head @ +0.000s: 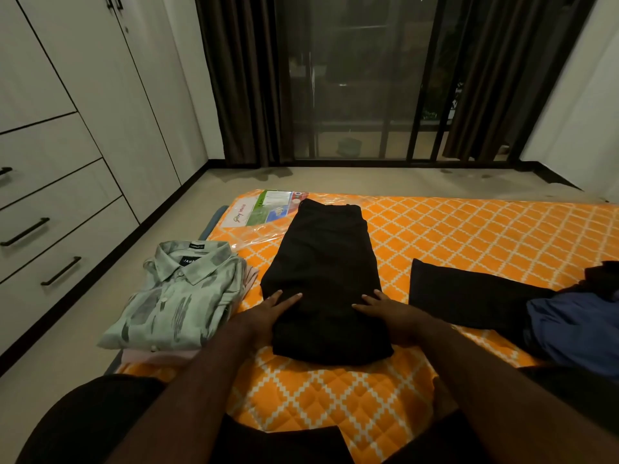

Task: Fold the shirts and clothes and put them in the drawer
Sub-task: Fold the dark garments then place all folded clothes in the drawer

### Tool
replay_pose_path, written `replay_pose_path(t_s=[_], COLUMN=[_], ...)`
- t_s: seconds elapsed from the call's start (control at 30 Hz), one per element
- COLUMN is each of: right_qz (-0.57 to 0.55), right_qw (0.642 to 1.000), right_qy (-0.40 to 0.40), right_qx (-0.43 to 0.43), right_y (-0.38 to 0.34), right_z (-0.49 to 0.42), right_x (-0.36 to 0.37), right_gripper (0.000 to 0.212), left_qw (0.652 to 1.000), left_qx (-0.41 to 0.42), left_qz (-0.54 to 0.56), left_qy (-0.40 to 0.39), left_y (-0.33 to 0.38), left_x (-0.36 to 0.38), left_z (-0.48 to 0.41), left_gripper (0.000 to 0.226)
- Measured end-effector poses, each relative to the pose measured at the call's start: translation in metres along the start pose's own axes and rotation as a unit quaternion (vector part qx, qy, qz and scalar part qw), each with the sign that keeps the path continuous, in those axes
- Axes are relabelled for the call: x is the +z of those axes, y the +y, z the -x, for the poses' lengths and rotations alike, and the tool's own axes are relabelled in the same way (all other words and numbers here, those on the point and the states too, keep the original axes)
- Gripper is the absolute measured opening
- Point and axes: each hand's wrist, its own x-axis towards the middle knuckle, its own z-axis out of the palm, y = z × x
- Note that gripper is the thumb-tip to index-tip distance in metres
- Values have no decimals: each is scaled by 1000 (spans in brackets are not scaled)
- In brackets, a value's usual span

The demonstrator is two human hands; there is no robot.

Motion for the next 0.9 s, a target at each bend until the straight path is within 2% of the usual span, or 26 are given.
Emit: replay_pose_path(t_s=[0.17,0.27,0.37,0.47,0.57,0.6,0.67,0.73,0.77,0.83,0.9], right_qz=[-89,-182,-285,-353,-365,-368,-384,-407,-416,-424,-407], right_qw=[994,976,927,877,865,864,857,844,840,836,839], right_qy=[55,121,244,327,341,338,331,330,328,329,335], right_qx=[-19,-12,-16,3,49,63,94,113,114,117,132], right_y=[6,9,8,5,1,-1,-3,-3,-4,-5,-7], right_z=[2,4,6,8,9,9,8,7,7,5,4], right_x=[2,0,0,-4,-12,-13,-13,-13,-14,-14,-13], right_gripper=[79,72,48,25,13,16,26,10,9,24,29], left_qw=[998,984,942,900,880,880,891,889,883,870,859], left_qx=[25,43,22,35,4,-12,-17,-33,-42,-62,-75], left_qz=[-5,88,209,308,332,323,304,318,330,354,370], left_qy=[59,151,262,307,340,349,338,328,331,337,345], left_y=[0,6,4,0,11,14,20,25,25,28,32], left_x=[-2,-10,-9,-5,-11,-12,-16,-20,-21,-22,-21], left_z=[-3,-1,2,2,6,6,7,9,8,6,2], left_gripper=[79,61,64,45,33,31,42,59,61,50,33])
